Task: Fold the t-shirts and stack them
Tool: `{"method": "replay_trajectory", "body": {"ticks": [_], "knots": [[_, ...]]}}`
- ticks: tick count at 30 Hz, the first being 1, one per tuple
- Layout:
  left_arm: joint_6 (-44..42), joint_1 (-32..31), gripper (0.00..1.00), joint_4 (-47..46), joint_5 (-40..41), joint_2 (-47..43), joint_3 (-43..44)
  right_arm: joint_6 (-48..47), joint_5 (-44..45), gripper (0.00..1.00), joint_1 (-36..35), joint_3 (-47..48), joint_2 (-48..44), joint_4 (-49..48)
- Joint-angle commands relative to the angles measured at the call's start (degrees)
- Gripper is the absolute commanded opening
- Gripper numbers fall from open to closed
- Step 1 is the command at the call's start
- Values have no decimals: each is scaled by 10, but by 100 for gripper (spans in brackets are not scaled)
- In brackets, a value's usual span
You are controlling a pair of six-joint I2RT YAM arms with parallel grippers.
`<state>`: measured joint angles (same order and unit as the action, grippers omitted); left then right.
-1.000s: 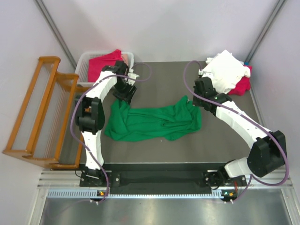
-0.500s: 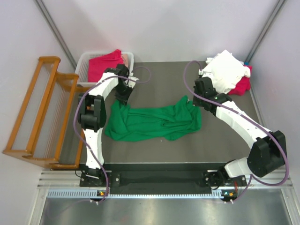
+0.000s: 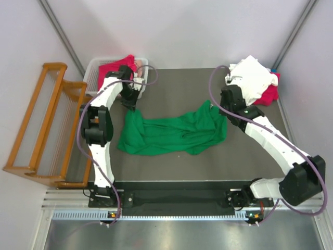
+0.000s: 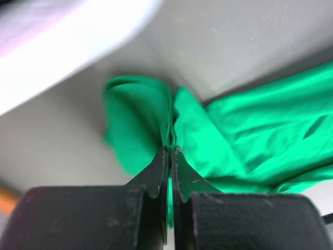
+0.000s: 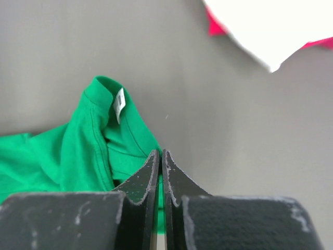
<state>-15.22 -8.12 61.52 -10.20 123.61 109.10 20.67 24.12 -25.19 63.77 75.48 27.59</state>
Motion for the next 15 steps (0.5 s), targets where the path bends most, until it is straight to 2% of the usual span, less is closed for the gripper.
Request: {"method": "replay_trajectory", "body": {"ticks": [1,5,9,11,15], "knots": [[27,31,0,3,-24,-96,72,-26,72,0,4,41,-71,-49],[67,73,0,14,-63,-132,156,-41,93,0,5,52,-114,-55],[108,163,0,34,-141,-157,289,-39,89,0,5,63,-157,-49],[113,180,0,41,-150,-185,302,-30,81,0,5,72,-179,-33],[108,185,0,40,-151,-248,258,-21,66,0,4,88,-217,16]]}}
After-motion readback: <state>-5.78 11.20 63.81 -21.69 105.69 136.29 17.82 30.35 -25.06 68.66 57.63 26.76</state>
